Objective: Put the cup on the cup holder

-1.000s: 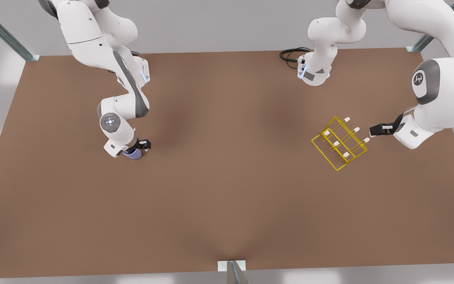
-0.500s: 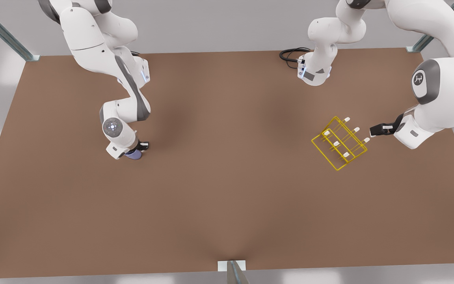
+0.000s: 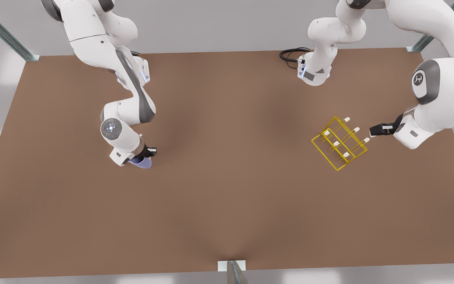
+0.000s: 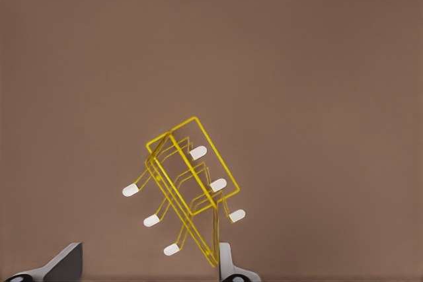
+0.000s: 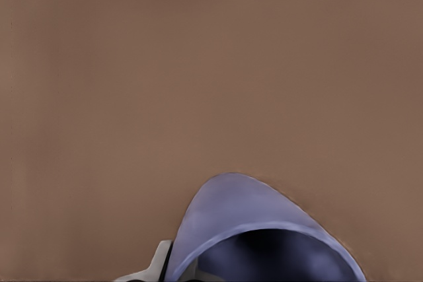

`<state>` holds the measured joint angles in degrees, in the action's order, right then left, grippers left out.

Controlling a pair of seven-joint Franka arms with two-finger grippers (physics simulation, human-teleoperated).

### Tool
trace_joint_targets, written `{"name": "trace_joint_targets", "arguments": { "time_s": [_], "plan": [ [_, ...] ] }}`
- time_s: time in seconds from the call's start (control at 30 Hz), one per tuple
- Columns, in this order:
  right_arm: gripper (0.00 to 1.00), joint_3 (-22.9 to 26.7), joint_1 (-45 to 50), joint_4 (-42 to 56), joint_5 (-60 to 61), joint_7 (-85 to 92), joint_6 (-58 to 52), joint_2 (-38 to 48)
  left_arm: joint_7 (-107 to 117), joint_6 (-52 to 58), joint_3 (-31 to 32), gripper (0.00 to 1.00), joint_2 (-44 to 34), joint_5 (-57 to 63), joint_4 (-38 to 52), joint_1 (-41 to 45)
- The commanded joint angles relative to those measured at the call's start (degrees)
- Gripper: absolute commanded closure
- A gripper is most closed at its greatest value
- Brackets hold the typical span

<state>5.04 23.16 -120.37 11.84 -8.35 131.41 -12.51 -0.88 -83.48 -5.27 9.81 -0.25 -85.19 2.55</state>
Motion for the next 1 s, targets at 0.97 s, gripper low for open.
{"name": "trace_joint_targets", "arguments": {
  "time_s": [0.97],
  "plan": [
    [0.79,-1.4,17.8,52.4,87.5,64.8,-6.5,-49.8,7.7,-0.2,0.3,0.0,-0.6,0.1,0.4,3.0]
  ]
}}
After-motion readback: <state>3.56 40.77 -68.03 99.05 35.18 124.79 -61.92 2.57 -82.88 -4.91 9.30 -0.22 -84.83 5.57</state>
